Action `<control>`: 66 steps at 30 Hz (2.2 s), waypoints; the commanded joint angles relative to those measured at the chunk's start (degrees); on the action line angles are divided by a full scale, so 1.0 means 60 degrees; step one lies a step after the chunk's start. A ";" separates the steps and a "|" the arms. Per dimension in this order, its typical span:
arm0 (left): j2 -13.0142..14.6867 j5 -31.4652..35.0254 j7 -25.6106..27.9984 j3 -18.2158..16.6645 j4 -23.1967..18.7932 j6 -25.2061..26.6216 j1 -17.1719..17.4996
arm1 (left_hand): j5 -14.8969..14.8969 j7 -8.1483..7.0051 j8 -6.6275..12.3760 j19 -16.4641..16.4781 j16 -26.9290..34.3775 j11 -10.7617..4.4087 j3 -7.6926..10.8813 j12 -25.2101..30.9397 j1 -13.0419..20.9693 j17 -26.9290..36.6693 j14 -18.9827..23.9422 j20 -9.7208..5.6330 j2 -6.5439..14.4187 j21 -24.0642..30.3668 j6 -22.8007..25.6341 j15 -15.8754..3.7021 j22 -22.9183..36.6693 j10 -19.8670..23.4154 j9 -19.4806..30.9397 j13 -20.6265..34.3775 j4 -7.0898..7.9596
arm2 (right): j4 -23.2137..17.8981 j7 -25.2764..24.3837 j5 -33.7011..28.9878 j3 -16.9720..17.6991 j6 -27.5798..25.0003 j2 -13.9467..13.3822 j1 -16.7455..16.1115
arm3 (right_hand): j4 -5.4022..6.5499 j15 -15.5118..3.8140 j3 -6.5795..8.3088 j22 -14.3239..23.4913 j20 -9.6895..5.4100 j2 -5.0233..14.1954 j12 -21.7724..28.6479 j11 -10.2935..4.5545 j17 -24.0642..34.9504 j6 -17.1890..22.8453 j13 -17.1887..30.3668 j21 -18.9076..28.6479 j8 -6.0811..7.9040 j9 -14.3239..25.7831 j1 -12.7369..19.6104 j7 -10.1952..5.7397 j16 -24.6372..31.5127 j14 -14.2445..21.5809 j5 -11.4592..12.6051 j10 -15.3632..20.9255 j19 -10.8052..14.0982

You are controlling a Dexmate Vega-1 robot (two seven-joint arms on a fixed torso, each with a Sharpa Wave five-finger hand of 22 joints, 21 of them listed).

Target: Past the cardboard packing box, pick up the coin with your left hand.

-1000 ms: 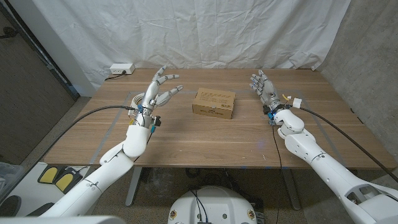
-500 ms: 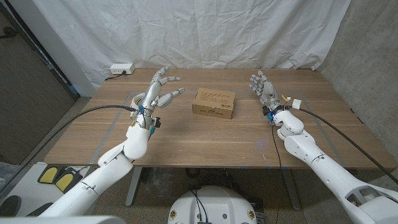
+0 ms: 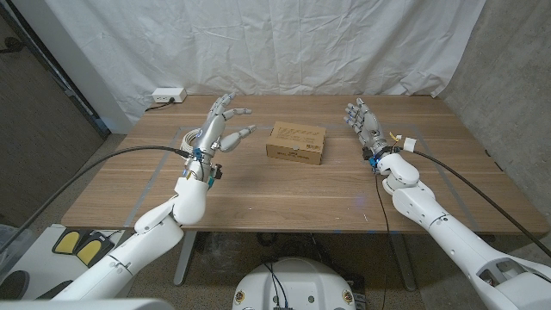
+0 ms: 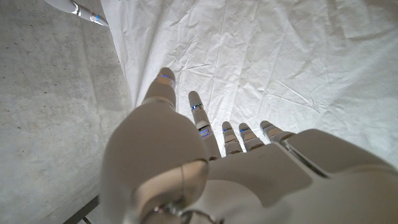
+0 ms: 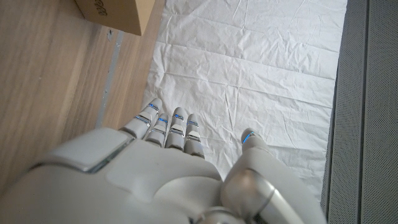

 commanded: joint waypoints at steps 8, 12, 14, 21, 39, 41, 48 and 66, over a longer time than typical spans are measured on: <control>0.0338 0.2134 0.0622 0.0691 -0.0696 0.1879 -0.0057 | 0.0056 -0.0046 -0.0139 -0.0158 -0.0099 0.0014 -0.0037 -0.0176 0.0286 0.0021 -0.0330 0.0058 0.0009 -0.0059 -0.0150 -0.0001 0.0011 -0.0425 0.0058 0.0010 -0.0018 | 0.0235 0.0249 0.0163 0.0031 0.0124 0.0094 0.0085 | -0.0038 0.0012 -0.0015 0.0034 -0.0232 0.0026 -0.0042 -0.0032 0.0044 0.0130 0.0014 -0.0043 0.0004 0.0011 0.0032 -0.0037 0.0030 0.0013 0.0026 0.0066 -0.0026; 0.0384 0.2310 0.0649 0.0841 -0.0722 0.2120 -0.0124 | 0.0055 -0.0061 -0.0141 -0.0166 -0.0090 0.0010 -0.0041 -0.0175 0.0324 0.0019 -0.0335 0.0075 0.0023 -0.0062 -0.0116 -0.0020 0.0012 -0.0430 0.0058 0.0009 -0.0016 | 0.0328 0.0444 0.0319 0.0070 0.0194 0.0145 0.0111 | -0.0041 0.0004 -0.0019 0.0034 -0.0231 0.0026 -0.0041 -0.0027 0.0044 0.0138 0.0014 -0.0043 0.0004 0.0011 0.0030 -0.0037 0.0032 0.0016 0.0025 0.0073 -0.0027; 0.0410 0.2381 0.0701 0.0905 -0.0732 0.2193 -0.0141 | 0.0054 -0.0054 -0.0140 -0.0170 -0.0086 0.0014 -0.0042 -0.0173 0.0353 0.0018 -0.0341 0.0096 0.0036 -0.0063 -0.0085 -0.0005 0.0013 -0.0430 0.0059 0.0008 -0.0015 | 0.0356 0.0408 0.0248 0.0066 0.0280 0.0157 0.0117 | -0.0042 0.0003 -0.0020 0.0034 -0.0233 0.0026 -0.0040 -0.0018 0.0045 0.0136 0.0014 -0.0043 0.0003 0.0011 0.0029 -0.0037 0.0032 0.0016 0.0025 0.0075 -0.0027; 0.0613 0.2826 0.0454 0.1101 -0.1143 0.2838 -0.0104 | 0.0045 -0.0121 -0.0146 -0.0166 -0.0071 -0.0031 -0.0065 -0.0163 0.0419 0.0018 -0.0350 0.0307 0.0058 -0.0057 -0.0005 -0.0021 0.0018 -0.0416 0.0061 0.0006 0.0000 | 0.0303 0.0451 0.0261 0.0110 0.0379 0.0141 0.0118 | -0.0045 0.0001 -0.0025 0.0034 -0.0234 0.0028 -0.0035 -0.0016 0.0045 0.0156 0.0014 -0.0041 0.0007 0.0011 0.0026 -0.0048 0.0041 0.0038 0.0025 0.0093 -0.0021; 0.0540 0.5037 -0.0068 0.2201 -0.1600 0.4917 -0.0241 | 0.0009 -0.0138 -0.0217 -0.0074 -0.0048 -0.0088 -0.0123 -0.0168 0.0542 0.0026 -0.0357 0.0299 0.0130 -0.0010 0.0050 -0.0039 0.0049 -0.0451 0.0067 -0.0001 0.0050 | -0.0388 0.0524 0.0196 0.0255 0.0328 -0.0351 -0.0105 | -0.0061 -0.0046 -0.0040 0.0033 -0.0256 0.0035 -0.0026 -0.0048 0.0045 0.0207 0.0013 -0.0020 0.0012 0.0012 0.0023 -0.0078 0.0056 0.0093 0.0034 0.0136 0.0047; 0.0528 0.5284 -0.0017 0.2272 -0.1633 0.5149 -0.0214 | 0.0004 -0.0150 -0.0224 -0.0077 -0.0047 -0.0108 -0.0129 -0.0165 0.0558 0.0025 -0.0358 0.0276 0.0142 -0.0010 0.0061 -0.0036 0.0051 -0.0446 0.0068 -0.0001 0.0055 | -0.0502 0.0584 0.0318 0.0328 0.0350 -0.0391 -0.0194 | -0.0062 -0.0045 -0.0043 0.0033 -0.0257 0.0034 -0.0026 -0.0046 0.0045 0.0205 0.0013 -0.0020 0.0009 0.0012 0.0020 -0.0082 0.0056 0.0095 0.0035 0.0141 0.0050; 0.0472 0.4958 -0.0048 0.2320 -0.1470 0.5108 -0.0332 | -0.0012 -0.0107 -0.0248 -0.0090 -0.0044 -0.0107 -0.0141 -0.0156 0.0597 0.0024 -0.0363 0.0248 0.0180 -0.0012 0.0072 -0.0037 0.0054 -0.0427 0.0070 -0.0003 0.0070 | -0.1098 0.0469 0.0442 0.0521 0.0266 -0.0670 -0.0591 | -0.0065 -0.0054 -0.0054 0.0033 -0.0249 0.0033 -0.0028 -0.0041 0.0047 0.0215 0.0013 -0.0021 0.0007 0.0012 0.0011 -0.0087 0.0064 0.0121 0.0038 0.0145 0.0053; 0.0119 0.5362 -0.0168 0.3062 -0.0868 0.5660 -0.0878 | -0.0051 -0.0038 -0.0346 -0.0085 -0.0051 -0.0115 -0.0160 -0.0163 0.0764 0.0020 -0.0399 0.0328 0.0272 -0.0005 0.0042 -0.0058 0.0061 -0.0439 0.0071 -0.0006 0.0072 | -0.1728 -0.0005 0.0505 0.0711 -0.0349 -0.1043 -0.0909 | -0.0069 -0.0014 -0.0074 0.0033 -0.0236 0.0036 -0.0028 -0.0033 0.0050 0.0235 0.0013 -0.0028 0.0003 0.0012 -0.0007 -0.0082 0.0059 0.0125 0.0046 0.0163 0.0046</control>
